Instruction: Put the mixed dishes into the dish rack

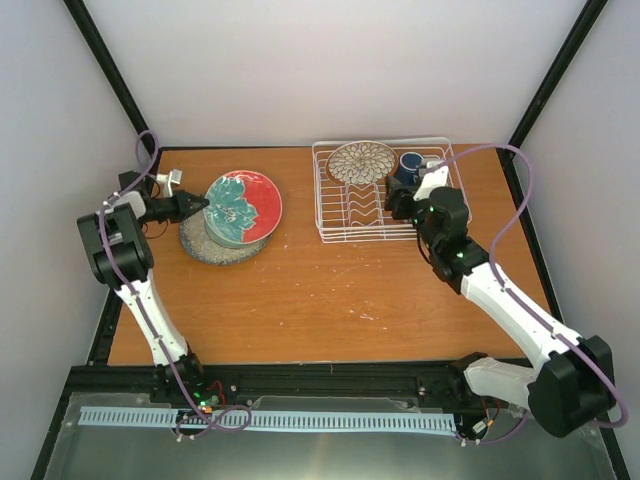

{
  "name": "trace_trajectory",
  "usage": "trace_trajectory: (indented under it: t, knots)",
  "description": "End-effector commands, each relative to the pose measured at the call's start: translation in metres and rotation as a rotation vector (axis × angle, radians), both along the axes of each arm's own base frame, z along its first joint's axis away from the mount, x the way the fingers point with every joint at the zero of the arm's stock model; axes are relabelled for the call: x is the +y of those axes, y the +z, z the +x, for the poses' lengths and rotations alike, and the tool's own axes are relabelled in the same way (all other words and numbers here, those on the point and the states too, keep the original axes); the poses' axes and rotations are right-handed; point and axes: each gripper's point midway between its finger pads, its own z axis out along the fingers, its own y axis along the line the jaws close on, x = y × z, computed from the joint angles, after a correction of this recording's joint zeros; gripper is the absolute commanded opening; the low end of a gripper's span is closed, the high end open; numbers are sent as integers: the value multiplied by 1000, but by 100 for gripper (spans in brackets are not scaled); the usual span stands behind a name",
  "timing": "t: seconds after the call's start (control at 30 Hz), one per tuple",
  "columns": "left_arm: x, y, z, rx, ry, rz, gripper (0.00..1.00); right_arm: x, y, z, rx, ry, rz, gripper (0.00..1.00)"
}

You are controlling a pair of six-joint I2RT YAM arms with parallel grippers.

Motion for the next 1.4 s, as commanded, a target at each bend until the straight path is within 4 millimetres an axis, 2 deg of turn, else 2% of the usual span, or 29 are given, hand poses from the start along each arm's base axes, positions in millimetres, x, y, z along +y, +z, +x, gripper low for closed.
trace_trajectory:
  t: [0.0,0.2,0.5,0.63,0.8,0.93,1.2,1.37]
  knots:
    - [-13,43,6,-181,-103,-151,0,36,-2,6,29,175,-12,74]
    - [-17,39,4,-202,-136,-230,1,68,-15,11,78,318,-18,74]
    - [-20,33,1,-233,-170,-320,1,131,-34,7,166,622,-56,76]
    - [-21,37,-1,-252,-187,-353,1,175,-63,0,257,756,-146,76]
    - [-22,43,-4,-282,-208,-388,1,220,-91,-7,299,809,-265,78]
    - [-23,42,-4,-294,-218,-410,1,233,-112,2,339,813,-307,78]
    - [-24,30,-8,-302,-224,-456,1,244,-132,30,367,775,-407,79]
    - [-22,28,-7,-311,-224,-468,1,265,-151,49,453,803,-433,79]
